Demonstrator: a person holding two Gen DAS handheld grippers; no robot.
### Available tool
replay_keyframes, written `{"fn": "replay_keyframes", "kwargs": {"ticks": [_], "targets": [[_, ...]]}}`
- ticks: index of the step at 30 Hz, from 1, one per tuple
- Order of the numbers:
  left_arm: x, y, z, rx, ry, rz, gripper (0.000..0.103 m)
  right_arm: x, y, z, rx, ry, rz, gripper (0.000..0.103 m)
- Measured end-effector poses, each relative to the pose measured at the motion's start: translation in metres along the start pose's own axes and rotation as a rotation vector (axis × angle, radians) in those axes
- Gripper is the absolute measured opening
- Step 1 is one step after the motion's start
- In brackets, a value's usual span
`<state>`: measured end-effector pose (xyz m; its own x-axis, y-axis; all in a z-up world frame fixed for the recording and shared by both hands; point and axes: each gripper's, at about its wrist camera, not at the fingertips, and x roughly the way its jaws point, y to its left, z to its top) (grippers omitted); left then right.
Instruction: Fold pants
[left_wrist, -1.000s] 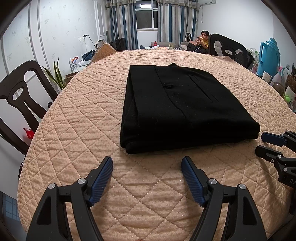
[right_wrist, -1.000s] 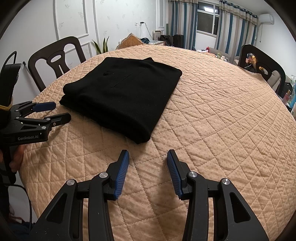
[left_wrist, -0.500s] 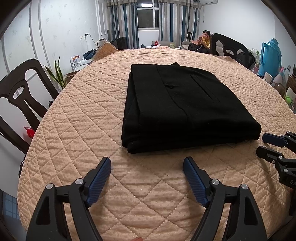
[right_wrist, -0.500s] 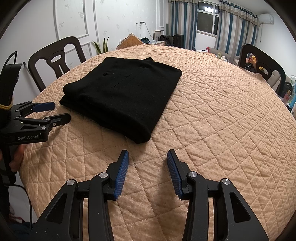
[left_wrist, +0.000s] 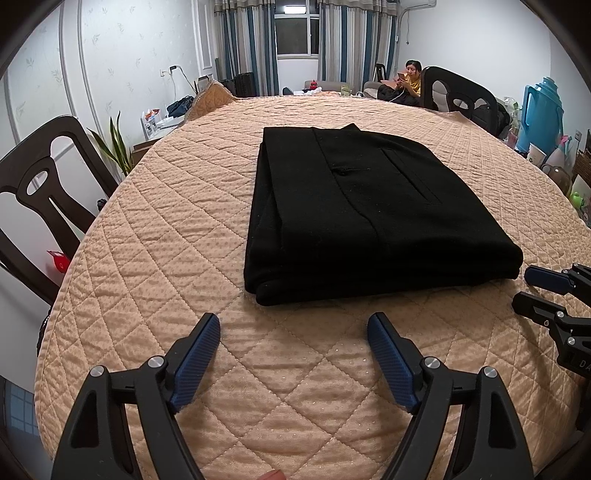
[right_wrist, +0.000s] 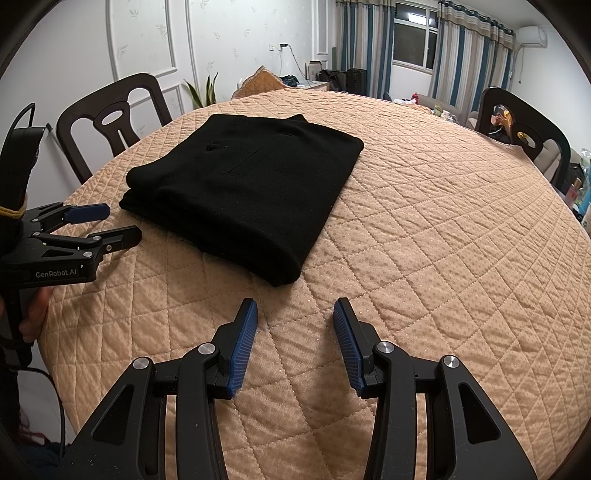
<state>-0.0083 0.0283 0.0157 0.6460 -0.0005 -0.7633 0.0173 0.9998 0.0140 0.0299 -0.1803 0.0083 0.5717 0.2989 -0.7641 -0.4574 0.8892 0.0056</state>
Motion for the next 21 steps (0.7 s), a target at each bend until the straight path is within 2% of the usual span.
{"fn": "replay_keyframes", "kwargs": {"ticks": [21], "targets": [[0.0001,0.0003,-0.0003,-0.003,0.003,-0.001,0.085,0.0,0.0004,0.0001,-0.003,0.001,-0.001,0.044]]}}
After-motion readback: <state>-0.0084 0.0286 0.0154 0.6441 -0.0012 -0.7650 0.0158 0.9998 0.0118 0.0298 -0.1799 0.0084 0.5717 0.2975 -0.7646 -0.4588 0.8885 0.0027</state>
